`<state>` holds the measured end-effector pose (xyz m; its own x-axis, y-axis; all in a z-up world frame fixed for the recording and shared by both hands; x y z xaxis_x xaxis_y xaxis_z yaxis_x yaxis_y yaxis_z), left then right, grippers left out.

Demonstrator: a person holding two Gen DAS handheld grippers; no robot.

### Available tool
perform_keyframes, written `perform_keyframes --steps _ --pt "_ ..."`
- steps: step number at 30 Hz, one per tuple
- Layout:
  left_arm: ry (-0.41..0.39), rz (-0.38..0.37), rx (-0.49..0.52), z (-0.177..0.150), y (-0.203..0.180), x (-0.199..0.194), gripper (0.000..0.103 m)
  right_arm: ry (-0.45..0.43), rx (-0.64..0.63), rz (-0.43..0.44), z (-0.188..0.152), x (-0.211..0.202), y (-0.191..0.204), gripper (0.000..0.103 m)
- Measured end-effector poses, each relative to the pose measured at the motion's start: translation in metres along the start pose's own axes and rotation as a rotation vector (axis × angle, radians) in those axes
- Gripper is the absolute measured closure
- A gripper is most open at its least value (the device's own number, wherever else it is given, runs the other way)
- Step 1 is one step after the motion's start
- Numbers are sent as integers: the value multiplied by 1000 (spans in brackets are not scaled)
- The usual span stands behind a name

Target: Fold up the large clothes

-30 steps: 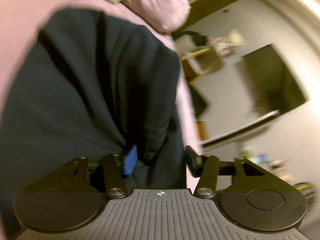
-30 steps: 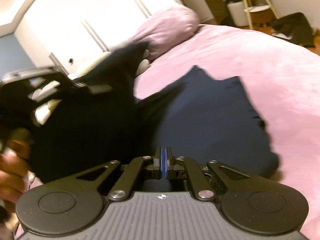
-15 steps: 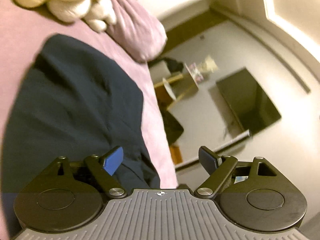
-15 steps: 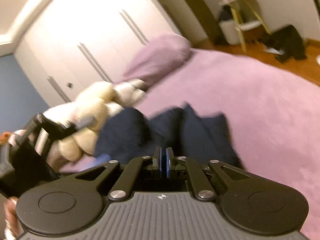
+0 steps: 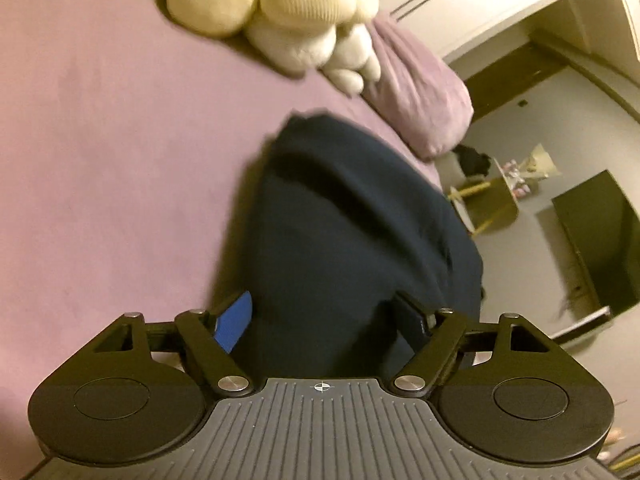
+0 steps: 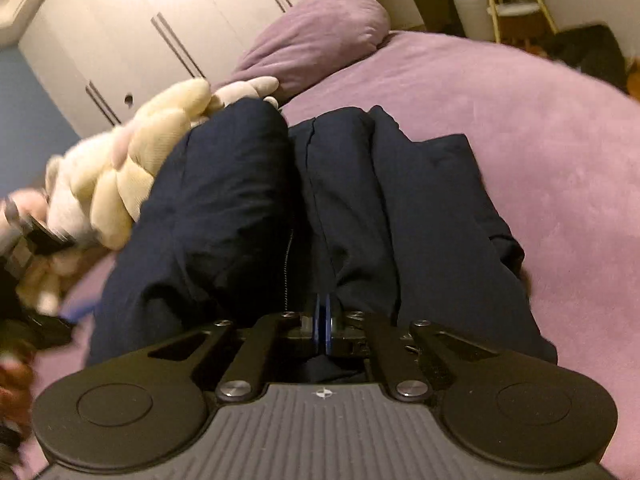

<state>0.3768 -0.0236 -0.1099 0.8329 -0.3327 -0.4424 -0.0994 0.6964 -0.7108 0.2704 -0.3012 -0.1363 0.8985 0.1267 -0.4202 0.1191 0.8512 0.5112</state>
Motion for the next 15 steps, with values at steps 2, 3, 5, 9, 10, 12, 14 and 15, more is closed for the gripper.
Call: perform_keyframes --steps 2,3,5,9,10,12,14,15 --pt "-9 -9 23 -2 -2 2 18 11 34 16 12 -6 3 97" --pt "-9 -13 26 -3 -1 2 18 -8 50 27 23 -9 5 95" --pt "-8 -15 33 -4 -7 4 18 -57 87 66 45 -17 14 68" --pt "-7 -5 112 -8 -24 6 18 -15 140 173 71 6 36 48" --pt "-5 -1 139 -9 -28 6 18 18 132 160 73 21 39 48" --pt "-1 4 192 -12 -40 4 18 84 98 105 69 47 42 51" --pt "-4 -16 237 -18 -51 -1 19 123 88 80 63 60 45 84" --pt "0 -36 267 -24 -57 -7 19 104 57 80 65 57 49 85"
Point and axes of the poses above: each gripper's, at about its wrist camera, not at the fingertips, and x roughly the way its jaws point, y to its left, z to its top, the point moved 6 cm from there along x, roughly the way its jaws point, and after that the axes turned 15 degrees about -y, right-handed, at the moved point
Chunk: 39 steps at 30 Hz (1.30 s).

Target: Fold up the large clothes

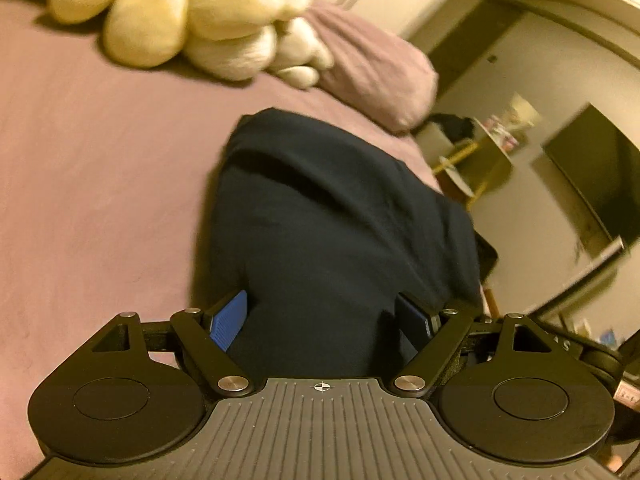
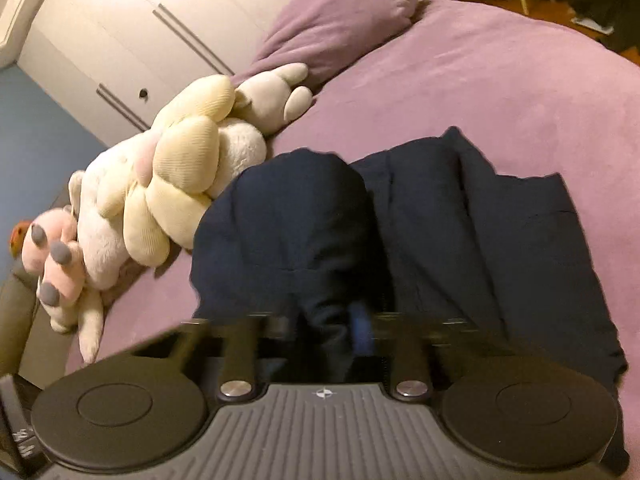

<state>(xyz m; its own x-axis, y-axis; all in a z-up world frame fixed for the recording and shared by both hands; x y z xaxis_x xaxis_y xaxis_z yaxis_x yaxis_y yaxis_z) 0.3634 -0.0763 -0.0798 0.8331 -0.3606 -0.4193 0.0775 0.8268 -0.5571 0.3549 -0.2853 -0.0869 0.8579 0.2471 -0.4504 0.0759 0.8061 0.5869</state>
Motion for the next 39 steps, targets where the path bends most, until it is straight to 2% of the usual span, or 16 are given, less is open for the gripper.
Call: perform_keyframes --steps 3,6,8,11,13,15,18,19,21,24,26,28,30,32,35,39 --pt "-2 -8 91 -14 -20 5 18 -124 -163 -66 5 -28 10 88" --pt "-2 -4 98 -27 -22 12 18 -113 -216 -165 -5 -27 -10 87" --pt "-14 3 132 -28 -25 9 18 -103 -302 -223 -20 -18 -21 79" --pt "-17 -8 92 -25 -18 6 18 -150 -289 -259 -8 -32 -11 78" --pt "-20 -12 60 -24 -16 5 16 -261 -273 -231 13 -48 12 77" --pt "-29 -9 73 -25 -19 3 15 -320 -261 -151 28 -50 37 77" --pt "-47 2 83 -21 -18 -2 9 -310 -260 -61 37 -12 60 77" --pt "-60 18 73 -18 -15 -4 9 -301 -285 -75 36 3 60 77" --pt "-88 53 57 -8 -12 0 7 -249 -364 -168 27 38 47 77" --pt "-134 127 52 11 -18 22 7 -208 -459 -263 11 62 22 78" --pt "-159 156 56 18 -23 43 6 -225 -488 -267 7 62 8 78" --pt "-139 209 97 17 -26 68 6 -238 -464 -246 8 62 -2 78" --pt "-120 260 138 11 -24 87 3 -251 -540 -275 3 66 -7 78" --pt "-112 281 185 2 -21 99 1 -263 -561 -260 -2 67 -17 78" --pt "-113 327 257 -13 -14 114 0 -266 -496 -225 1 65 -30 78" --pt "-130 350 249 -19 -3 121 0 -289 -549 -240 -9 73 -31 78"
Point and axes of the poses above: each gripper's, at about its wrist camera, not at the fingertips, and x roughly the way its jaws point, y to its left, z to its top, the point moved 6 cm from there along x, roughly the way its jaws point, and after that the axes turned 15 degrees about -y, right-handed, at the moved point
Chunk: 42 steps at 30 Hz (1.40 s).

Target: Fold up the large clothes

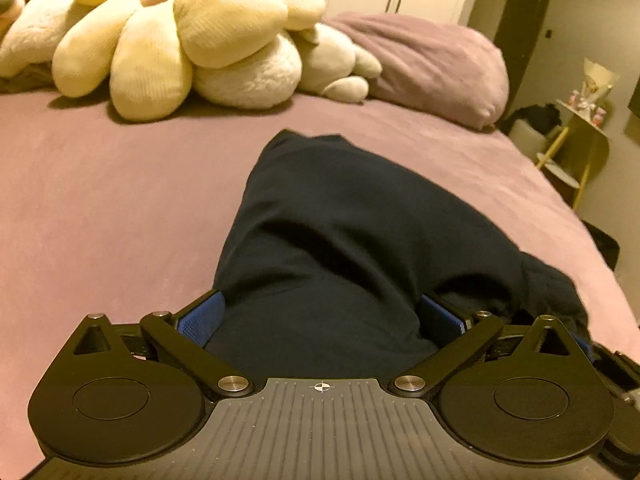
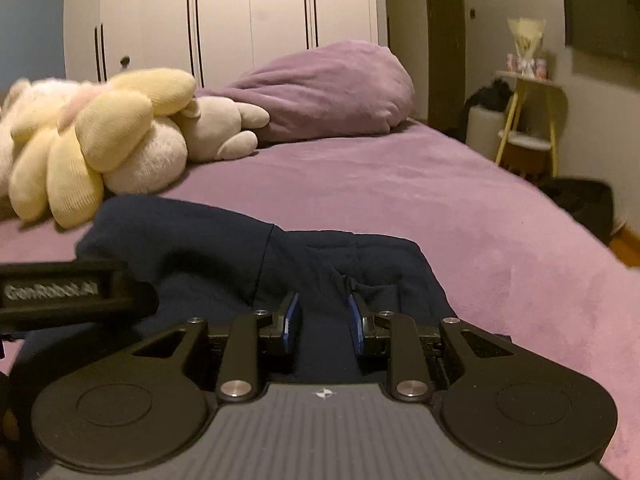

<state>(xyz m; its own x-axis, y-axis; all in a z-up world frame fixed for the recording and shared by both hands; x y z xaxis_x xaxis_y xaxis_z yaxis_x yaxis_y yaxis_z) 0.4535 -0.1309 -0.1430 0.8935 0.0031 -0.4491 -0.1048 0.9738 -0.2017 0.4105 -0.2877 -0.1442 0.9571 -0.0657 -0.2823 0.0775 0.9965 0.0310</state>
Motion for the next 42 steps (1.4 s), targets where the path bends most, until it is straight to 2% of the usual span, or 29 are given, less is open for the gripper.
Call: perform_keyframes --steps 4,9,10,12,14,16,19,23,29,34,39,42 --pt "-1 -15 -10 3 2 -6 0 6 8 6 0 6 1 78" --pt "12 -54 -46 6 13 -14 0 -2 46 2 14 -13 -1 74" --pt "14 -59 -54 5 15 -16 0 0 67 -2 19 -23 -1 70" --pt "15 -62 -61 5 16 -19 0 -21 115 10 24 -44 -1 55" --pt "13 -58 -44 3 14 -26 0 -64 106 5 19 -64 1 37" --pt "11 -56 -43 3 15 -33 0 -46 75 -44 2 -66 -2 37" --pt "31 -59 -104 1 22 -41 0 -48 135 -27 -3 -63 -13 37" --pt "16 -84 -191 -3 29 -51 0 -53 138 -14 -7 -60 -16 37" --pt "74 -107 -280 -8 38 -36 0 -64 163 0 -9 -62 -19 36" --pt "70 -136 -313 -4 44 -44 0 -51 188 17 -7 -62 -23 36" --pt "-1 -147 -344 -12 51 -69 0 -96 192 30 -9 -88 -29 36" --pt "16 -144 -371 -12 59 -71 0 -127 189 38 -21 -107 -34 34"
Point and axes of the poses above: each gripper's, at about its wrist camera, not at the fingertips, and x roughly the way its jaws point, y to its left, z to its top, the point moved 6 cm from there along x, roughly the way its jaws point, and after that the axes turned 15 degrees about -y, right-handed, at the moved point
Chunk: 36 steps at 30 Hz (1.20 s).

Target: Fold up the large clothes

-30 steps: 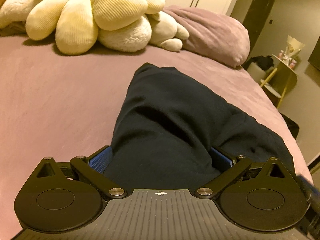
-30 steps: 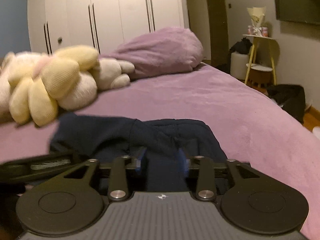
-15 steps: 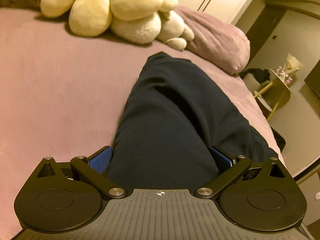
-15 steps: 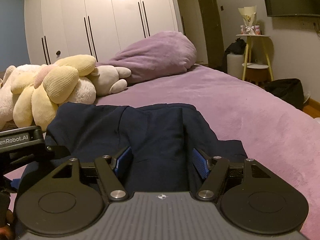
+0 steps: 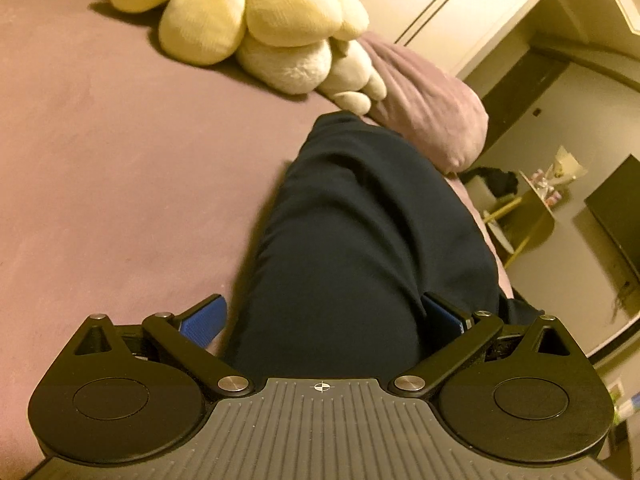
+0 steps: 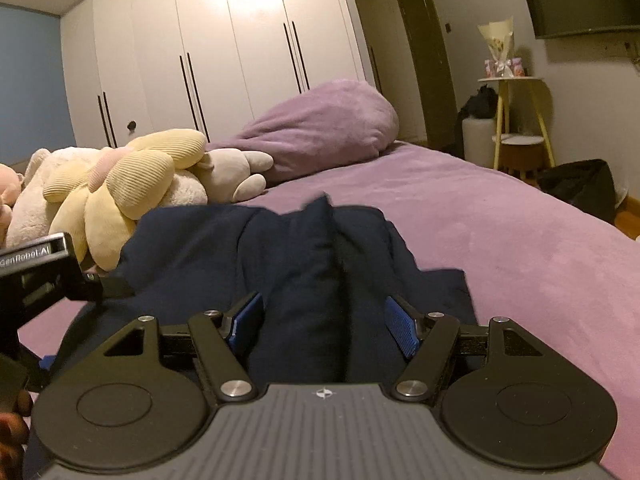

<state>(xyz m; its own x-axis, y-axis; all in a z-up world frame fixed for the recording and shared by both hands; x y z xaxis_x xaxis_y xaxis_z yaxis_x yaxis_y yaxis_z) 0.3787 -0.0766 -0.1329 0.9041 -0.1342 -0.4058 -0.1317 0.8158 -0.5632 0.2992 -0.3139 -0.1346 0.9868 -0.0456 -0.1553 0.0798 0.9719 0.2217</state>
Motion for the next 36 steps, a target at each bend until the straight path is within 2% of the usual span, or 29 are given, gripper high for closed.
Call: perform_keyframes --steps 2,4,7,9,12,14,15,17,19,21,25,28,30,32,34,36 --pt "10 8 18 11 3 -5 0 24 16 -5 3 -8 -3 27" --pt "12 -23 68 23 6 -13 0 65 70 4 14 -18 -11 21" --pt "96 -100 92 29 16 -16 0 125 197 36 26 -33 -39 20" --pt "153 -149 55 27 23 -15 0 207 260 12 23 -30 -63 20" --pt "230 -198 -48 19 27 -3 2 359 459 66 6 -15 -93 22" --pt "274 -214 -89 11 23 9 3 401 559 84 -1 -4 -100 23" --pt "264 -205 -70 9 21 12 4 411 576 91 -3 3 -100 24" --pt "260 -208 -36 8 17 14 8 429 555 95 -6 15 -93 31" --pt "261 -218 -32 13 16 11 20 449 508 105 -9 26 -82 37" --pt "258 -234 -38 19 19 6 27 464 455 113 -8 31 -69 44" --pt "257 -249 -49 29 24 -2 31 454 388 141 1 27 -48 52" --pt "204 -216 -4 49 33 -19 31 446 377 164 6 28 -28 52" --pt "166 -191 21 63 43 -32 30 469 418 190 3 32 -16 52" --pt "147 -130 37 71 59 -41 27 498 456 224 -5 35 0 52" --pt "169 -43 39 68 77 -44 24 523 472 270 -15 36 19 52" --pt "151 -11 21 68 85 -53 24 530 463 275 -25 35 34 44"
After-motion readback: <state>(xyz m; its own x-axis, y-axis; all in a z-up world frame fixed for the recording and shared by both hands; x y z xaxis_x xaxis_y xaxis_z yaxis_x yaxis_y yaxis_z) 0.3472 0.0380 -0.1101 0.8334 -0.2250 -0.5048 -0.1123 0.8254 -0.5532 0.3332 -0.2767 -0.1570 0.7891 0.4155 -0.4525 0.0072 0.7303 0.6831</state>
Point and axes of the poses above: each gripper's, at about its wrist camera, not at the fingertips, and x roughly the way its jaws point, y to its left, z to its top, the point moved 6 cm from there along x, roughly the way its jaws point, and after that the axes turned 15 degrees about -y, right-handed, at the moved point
